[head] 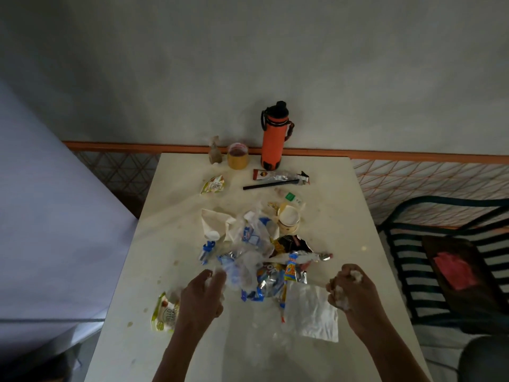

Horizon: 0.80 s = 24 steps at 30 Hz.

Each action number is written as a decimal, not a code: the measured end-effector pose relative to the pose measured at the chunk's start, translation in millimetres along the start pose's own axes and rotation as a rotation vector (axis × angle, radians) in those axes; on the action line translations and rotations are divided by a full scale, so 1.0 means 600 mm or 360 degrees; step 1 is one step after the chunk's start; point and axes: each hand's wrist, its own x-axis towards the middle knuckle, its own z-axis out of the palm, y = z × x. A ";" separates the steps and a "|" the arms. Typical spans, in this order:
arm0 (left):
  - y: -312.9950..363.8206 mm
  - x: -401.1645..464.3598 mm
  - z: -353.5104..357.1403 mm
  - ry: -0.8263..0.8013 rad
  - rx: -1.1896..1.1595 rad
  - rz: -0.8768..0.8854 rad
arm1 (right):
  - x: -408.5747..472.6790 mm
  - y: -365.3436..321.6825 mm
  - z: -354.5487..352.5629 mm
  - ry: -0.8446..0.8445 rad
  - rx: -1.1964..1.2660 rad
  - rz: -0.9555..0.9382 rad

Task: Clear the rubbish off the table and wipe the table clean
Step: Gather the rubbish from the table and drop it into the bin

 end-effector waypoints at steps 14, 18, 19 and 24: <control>-0.057 -0.172 0.049 -0.0128 0.0315 0.0048 | -0.118 0.043 -0.090 -0.0186 -0.0006 0.0173; -0.061 -0.258 0.075 -0.0132 0.0221 -0.0018 | -0.169 0.079 -0.142 -0.0054 -0.0005 0.0248; -0.068 -0.284 0.081 -0.0136 0.0225 -0.0037 | -0.186 0.089 -0.157 -0.0025 -0.0008 0.0265; -0.137 -0.373 0.097 -0.0113 0.0430 0.0045 | -0.242 0.155 -0.207 0.0000 0.0003 0.0345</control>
